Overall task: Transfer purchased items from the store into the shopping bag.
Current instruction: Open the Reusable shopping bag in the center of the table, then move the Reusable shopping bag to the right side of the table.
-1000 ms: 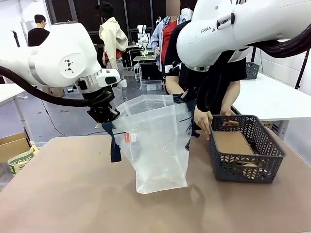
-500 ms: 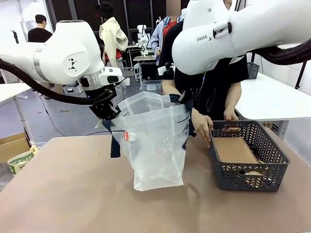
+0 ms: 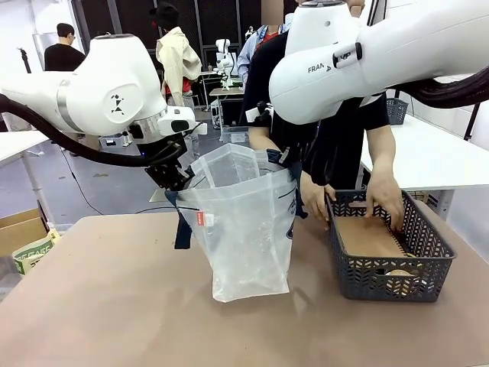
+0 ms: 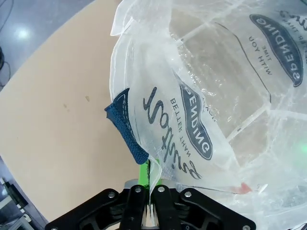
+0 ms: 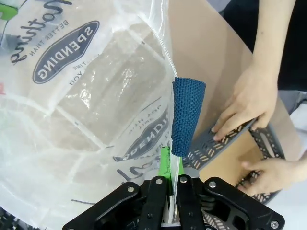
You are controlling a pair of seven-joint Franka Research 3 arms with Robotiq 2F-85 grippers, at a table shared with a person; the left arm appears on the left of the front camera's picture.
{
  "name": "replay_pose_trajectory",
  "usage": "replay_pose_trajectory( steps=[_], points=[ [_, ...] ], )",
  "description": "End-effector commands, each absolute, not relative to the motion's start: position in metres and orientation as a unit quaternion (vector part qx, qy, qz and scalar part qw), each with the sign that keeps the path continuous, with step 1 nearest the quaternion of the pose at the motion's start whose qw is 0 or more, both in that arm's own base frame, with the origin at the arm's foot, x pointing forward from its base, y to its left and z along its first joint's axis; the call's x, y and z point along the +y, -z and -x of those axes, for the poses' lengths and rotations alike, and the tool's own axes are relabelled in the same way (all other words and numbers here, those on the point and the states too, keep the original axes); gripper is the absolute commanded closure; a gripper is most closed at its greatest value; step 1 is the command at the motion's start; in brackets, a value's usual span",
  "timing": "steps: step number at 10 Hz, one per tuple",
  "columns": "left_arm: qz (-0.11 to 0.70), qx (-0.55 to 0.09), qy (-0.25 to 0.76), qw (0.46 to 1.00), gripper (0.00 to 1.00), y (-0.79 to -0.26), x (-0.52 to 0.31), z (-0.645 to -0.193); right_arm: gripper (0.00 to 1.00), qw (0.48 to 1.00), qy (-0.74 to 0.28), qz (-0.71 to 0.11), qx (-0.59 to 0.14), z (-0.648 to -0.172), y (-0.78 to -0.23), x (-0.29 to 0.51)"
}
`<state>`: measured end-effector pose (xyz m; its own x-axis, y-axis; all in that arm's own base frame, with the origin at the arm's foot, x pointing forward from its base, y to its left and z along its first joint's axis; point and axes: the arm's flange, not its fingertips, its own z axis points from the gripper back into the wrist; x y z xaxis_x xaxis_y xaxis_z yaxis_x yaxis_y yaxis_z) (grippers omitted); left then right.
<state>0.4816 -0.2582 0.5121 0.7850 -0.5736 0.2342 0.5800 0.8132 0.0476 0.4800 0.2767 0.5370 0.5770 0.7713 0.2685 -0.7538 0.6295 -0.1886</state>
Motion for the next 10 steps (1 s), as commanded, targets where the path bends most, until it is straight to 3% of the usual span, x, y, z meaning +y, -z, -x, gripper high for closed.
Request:
replay_pose_trajectory(
  steps=[1, 10],
  points=[
    [0.005, -0.117, 0.299, 0.947, 1.00, -0.5152, -0.2552, -0.4797, 1.00, 0.890, -0.425, 0.027, -0.160, -0.4805, -0.5397, 0.2751],
    [0.005, -0.117, 0.299, 0.947, 1.00, -0.5152, -0.2552, -0.4797, 1.00, 0.890, -0.425, 0.027, -0.160, -0.4805, -0.5397, 0.2751]
  ],
)
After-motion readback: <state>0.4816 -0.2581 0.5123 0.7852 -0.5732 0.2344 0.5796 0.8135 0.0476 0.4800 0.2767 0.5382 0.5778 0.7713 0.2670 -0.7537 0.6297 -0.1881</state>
